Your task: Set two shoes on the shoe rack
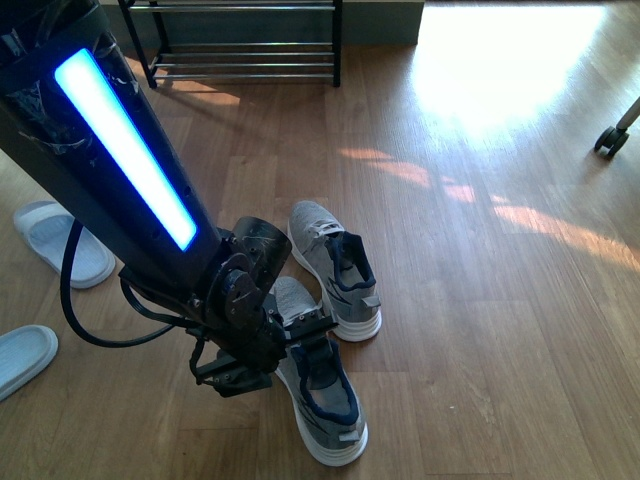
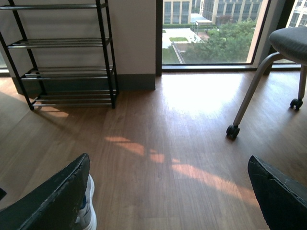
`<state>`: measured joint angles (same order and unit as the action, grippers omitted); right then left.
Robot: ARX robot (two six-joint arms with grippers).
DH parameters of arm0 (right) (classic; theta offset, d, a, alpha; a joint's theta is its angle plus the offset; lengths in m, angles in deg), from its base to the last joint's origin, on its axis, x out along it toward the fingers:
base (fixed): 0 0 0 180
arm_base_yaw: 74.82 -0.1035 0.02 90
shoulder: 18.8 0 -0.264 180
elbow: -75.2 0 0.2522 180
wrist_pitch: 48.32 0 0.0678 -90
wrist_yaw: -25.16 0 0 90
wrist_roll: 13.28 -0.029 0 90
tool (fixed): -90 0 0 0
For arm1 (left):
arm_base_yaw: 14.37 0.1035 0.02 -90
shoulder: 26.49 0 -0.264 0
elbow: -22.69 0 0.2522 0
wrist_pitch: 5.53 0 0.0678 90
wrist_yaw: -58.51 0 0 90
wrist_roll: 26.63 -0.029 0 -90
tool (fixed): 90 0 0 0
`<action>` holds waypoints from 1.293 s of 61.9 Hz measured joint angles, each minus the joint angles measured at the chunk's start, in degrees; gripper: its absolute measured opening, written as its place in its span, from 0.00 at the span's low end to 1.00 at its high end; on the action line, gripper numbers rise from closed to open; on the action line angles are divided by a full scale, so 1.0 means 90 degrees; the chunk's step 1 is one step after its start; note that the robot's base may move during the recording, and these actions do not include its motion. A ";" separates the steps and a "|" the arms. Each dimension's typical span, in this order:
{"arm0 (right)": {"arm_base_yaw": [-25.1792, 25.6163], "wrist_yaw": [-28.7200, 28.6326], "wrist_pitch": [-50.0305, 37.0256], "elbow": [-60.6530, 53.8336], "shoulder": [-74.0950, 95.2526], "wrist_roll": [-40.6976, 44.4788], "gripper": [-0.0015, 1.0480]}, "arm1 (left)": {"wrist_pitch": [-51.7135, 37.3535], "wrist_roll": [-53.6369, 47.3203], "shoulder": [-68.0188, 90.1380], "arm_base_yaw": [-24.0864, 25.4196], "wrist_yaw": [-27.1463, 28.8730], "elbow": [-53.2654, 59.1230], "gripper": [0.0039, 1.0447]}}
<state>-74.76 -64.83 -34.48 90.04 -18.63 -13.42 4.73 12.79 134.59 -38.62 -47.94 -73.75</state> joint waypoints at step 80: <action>0.0000 0.0000 0.0000 0.0000 0.0000 0.0000 0.91 | -0.1588 -0.2324 -0.6737 0.1100 0.4286 0.5612 0.02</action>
<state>-74.76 -64.83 -34.48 90.04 -18.63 -13.42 -9.57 -8.13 73.95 -28.72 -9.36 -23.24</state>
